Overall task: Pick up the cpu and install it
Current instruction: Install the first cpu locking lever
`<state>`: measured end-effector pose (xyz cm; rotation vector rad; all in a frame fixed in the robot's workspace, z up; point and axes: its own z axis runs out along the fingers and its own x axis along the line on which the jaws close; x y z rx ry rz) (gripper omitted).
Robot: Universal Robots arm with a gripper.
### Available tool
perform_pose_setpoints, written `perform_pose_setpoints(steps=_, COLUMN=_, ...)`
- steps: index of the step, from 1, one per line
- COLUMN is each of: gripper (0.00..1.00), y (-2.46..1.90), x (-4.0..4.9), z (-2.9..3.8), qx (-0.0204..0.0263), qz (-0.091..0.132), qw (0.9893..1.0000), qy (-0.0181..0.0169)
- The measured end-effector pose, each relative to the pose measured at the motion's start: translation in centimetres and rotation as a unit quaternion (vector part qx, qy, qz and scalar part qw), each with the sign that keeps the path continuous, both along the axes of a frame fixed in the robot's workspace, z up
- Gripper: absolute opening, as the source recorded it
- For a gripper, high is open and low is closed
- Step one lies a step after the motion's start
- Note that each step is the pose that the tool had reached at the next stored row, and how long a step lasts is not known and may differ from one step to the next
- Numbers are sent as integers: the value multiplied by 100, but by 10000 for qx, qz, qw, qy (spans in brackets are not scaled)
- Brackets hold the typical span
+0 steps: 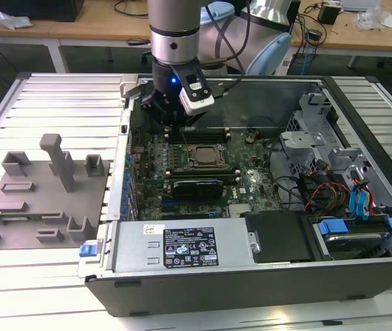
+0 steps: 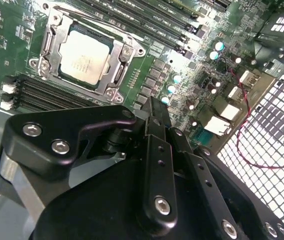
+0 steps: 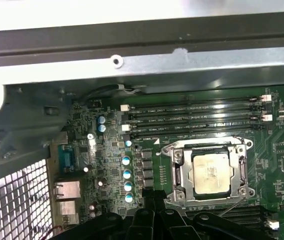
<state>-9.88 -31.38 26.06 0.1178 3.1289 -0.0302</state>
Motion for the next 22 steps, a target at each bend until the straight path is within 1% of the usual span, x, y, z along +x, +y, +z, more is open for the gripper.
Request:
perform_pose_setpoints(steps=1, gripper=11, y=0, x=-9, z=0, qx=28, qz=0, qw=10000, qy=-2)
perform_pose_setpoints(steps=2, gripper=11, y=0, x=-24, z=-1, qx=103, qz=1, qw=9999, qy=-7)
perform_pose_setpoints(steps=3, gripper=11, y=0, x=-34, z=-1, qx=167, qz=1, qw=9999, qy=-11)
perform_pose_setpoints(steps=4, gripper=11, y=0, x=-40, z=-1, qx=218, qz=1, qw=9998, qy=-14)
perform_pose_setpoints(steps=5, gripper=11, y=0, x=-49, z=-1, qx=298, qz=1, qw=9996, qy=-17)
perform_pose_setpoints(steps=6, gripper=11, y=0, x=-57, z=-1, qx=394, qz=1, qw=9992, qy=-22)
perform_pose_setpoints(steps=7, gripper=11, y=0, x=-61, z=-1, qx=440, qz=0, qw=9990, qy=-23)
perform_pose_setpoints(steps=10, gripper=11, y=0, x=-71, z=-1, qx=535, qz=0, qw=9986, qy=-27)
perform_pose_setpoints(steps=11, gripper=11, y=0, x=-78, z=-1, qx=583, qz=0, qw=9983, qy=-30)
perform_pose_setpoints(steps=14, gripper=11, y=-1, x=-79, z=0, qx=607, qz=1, qw=9981, qy=-29)
perform_pose_setpoints(steps=16, gripper=11, y=0, x=-82, z=-1, qx=647, qz=0, qw=9979, qy=-30)
perform_pose_setpoints(steps=19, gripper=11, y=0, x=-85, z=-1, qx=686, qz=0, qw=9976, qy=-30)
perform_pose_setpoints(steps=22, gripper=11, y=0, x=-93, z=-1, qx=774, qz=-1, qw=9970, qy=-31)
